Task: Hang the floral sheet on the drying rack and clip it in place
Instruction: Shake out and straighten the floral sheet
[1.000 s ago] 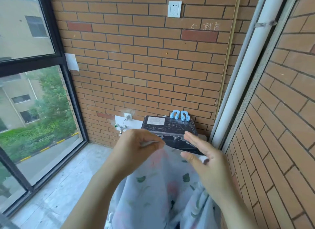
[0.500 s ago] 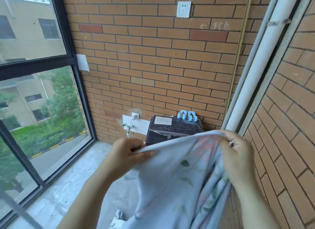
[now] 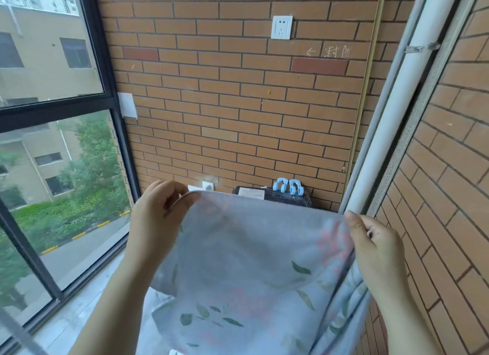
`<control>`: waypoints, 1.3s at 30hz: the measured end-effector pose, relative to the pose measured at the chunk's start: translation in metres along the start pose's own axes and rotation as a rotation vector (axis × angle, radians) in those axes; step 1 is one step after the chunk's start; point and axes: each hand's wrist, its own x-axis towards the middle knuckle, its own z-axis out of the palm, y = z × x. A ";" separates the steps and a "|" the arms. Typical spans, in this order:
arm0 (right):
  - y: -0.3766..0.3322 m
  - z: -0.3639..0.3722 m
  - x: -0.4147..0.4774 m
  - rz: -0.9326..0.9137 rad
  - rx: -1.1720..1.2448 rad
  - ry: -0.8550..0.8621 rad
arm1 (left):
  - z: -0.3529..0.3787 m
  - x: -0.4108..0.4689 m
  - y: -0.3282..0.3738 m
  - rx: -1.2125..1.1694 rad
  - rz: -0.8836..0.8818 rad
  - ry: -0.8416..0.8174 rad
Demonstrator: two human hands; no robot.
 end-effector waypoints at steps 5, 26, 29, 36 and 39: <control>-0.008 -0.004 0.010 -0.042 -0.033 0.087 | 0.007 0.000 0.002 -0.067 -0.017 0.006; -0.046 0.043 -0.027 0.119 0.407 -0.389 | 0.036 -0.021 0.046 -0.041 0.141 -0.436; -0.046 0.053 -0.035 0.114 0.376 -0.537 | 0.039 -0.028 0.060 -0.048 0.194 -0.494; -0.026 0.059 -0.037 0.101 0.329 -0.396 | 0.033 -0.029 0.052 -0.064 0.114 -0.512; -0.023 0.046 -0.022 0.017 0.261 -0.212 | 0.021 -0.022 0.032 -0.016 0.055 -0.582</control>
